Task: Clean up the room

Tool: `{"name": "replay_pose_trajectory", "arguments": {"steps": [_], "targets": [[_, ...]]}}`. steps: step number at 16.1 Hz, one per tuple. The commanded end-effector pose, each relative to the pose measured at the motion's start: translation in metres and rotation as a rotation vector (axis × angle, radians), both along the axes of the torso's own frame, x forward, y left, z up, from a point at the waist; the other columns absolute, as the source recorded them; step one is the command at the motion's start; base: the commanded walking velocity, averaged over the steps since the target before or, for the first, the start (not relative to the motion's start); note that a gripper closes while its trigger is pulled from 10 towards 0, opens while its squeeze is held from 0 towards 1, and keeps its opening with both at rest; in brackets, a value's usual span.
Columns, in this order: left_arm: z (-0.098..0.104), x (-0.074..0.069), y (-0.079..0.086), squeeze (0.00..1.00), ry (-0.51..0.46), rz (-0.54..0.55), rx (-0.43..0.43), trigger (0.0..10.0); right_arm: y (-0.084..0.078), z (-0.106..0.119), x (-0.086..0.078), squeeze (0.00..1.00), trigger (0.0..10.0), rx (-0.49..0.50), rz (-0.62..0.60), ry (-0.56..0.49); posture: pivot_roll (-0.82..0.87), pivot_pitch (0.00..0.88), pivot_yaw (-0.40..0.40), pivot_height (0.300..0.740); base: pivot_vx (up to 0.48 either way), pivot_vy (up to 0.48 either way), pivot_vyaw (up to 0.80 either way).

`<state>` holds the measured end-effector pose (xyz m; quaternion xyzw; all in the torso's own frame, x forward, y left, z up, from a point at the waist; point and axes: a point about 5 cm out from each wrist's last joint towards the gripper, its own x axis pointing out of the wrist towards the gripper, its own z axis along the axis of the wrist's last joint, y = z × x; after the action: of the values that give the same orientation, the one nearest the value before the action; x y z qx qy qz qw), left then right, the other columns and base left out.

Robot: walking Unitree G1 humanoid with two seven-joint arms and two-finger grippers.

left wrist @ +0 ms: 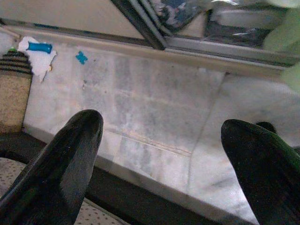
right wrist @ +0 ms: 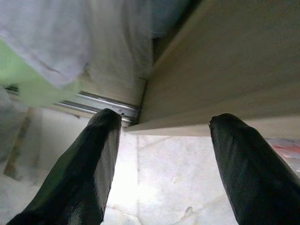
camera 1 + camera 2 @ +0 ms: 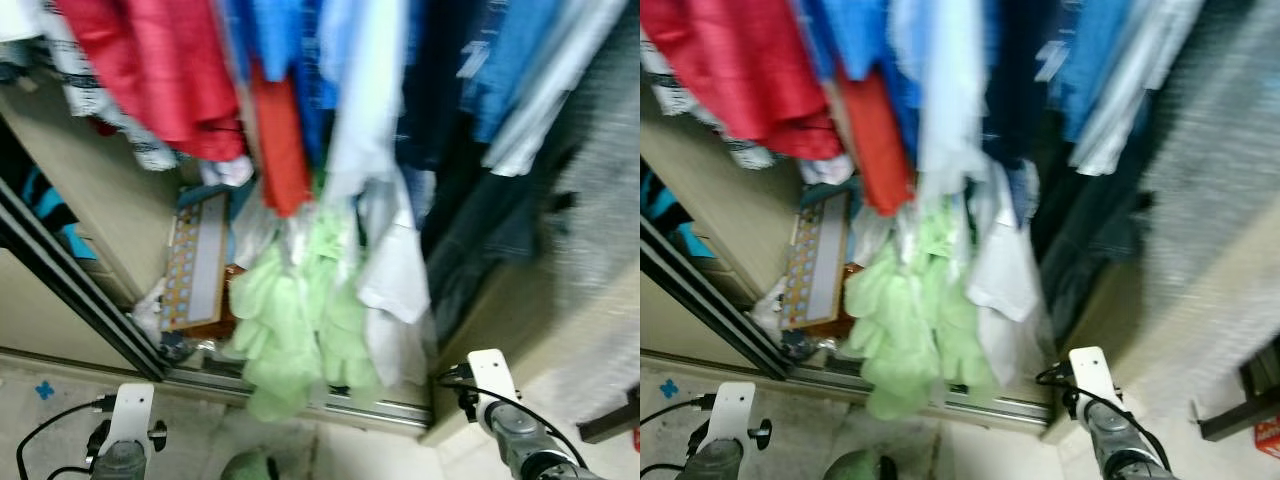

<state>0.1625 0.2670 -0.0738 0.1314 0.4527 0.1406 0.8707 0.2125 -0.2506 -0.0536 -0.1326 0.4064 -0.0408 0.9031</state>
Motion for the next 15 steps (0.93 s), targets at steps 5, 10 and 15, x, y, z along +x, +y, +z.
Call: {"name": "replay_pose_trajectory", "arguments": {"steps": [5, 10, 15], "targets": [[0.002, 0.004, 0.001, 0.00, -0.005, -0.030, 0.012, 10.0, 0.009, 0.003, 0.010, 0.00, 10.0, 0.018, 0.004, -0.023, -0.04, 0.000, 0.008, 0.740, 0.000, 0.288, 0.00], [0.027, 0.042, 0.007, 0.00, -0.239, 0.051, -0.029, 10.0, 0.006, 0.016, 0.025, 0.00, 10.0, 0.064, -0.062, -0.144, -0.04, 0.000, -0.014, 0.740, 0.000, 0.000, 0.00], [0.077, 0.105, -0.019, 0.00, -0.565, -0.145, -0.066, 10.0, 0.005, 0.058, 0.072, 0.00, 10.0, 0.085, -0.001, -0.338, -0.06, 0.000, -0.010, 0.740, 0.000, 0.000, 0.00]]}}
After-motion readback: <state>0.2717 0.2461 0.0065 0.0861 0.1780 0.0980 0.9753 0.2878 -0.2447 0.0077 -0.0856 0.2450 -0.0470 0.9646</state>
